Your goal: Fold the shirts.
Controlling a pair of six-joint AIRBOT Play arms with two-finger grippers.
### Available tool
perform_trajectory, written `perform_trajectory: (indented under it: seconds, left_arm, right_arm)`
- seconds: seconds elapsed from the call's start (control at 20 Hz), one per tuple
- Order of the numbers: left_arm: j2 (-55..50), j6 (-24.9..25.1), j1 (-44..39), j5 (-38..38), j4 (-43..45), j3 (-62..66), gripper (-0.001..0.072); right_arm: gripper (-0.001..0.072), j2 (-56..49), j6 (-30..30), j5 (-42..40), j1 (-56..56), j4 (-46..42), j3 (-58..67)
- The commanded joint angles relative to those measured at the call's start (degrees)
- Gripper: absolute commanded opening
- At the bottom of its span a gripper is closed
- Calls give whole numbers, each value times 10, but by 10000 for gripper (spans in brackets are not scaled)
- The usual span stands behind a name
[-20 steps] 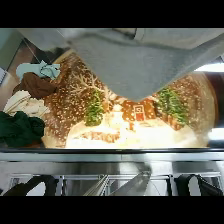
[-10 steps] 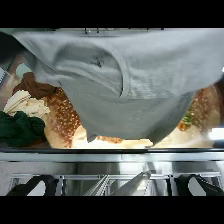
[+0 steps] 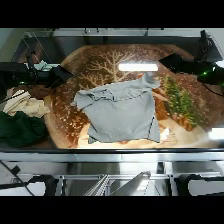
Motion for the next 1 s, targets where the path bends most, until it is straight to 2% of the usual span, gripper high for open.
perform_trajectory:
  seconds: [0.0,0.1,0.25,0.5,0.55,0.6,0.8,0.95]
  left_arm:
    - [-93,-10,38,54,0,80,710]
    - [-120,-16,48,92,1,122,710]
    - [-169,-21,28,128,2,181,709]
    - [-284,-62,-57,151,50,308,709]
    - [-307,-70,-75,166,66,335,709]
    - [-326,-77,-90,181,85,358,709]
    - [-391,-137,-137,256,261,444,710]
    - [-391,-136,-153,254,284,423,709]
  right_arm:
    - [423,-37,67,80,-58,-76,28]
    - [359,-19,113,149,-101,-150,22]
    - [360,21,171,225,-120,-236,-53]
    - [369,163,231,135,-110,-272,-327]
    - [446,190,243,107,-104,-272,-381]
    - [599,209,252,88,-100,-272,-425]
    - [616,217,255,58,-52,-267,-516]
    - [613,202,250,33,22,-240,-518]
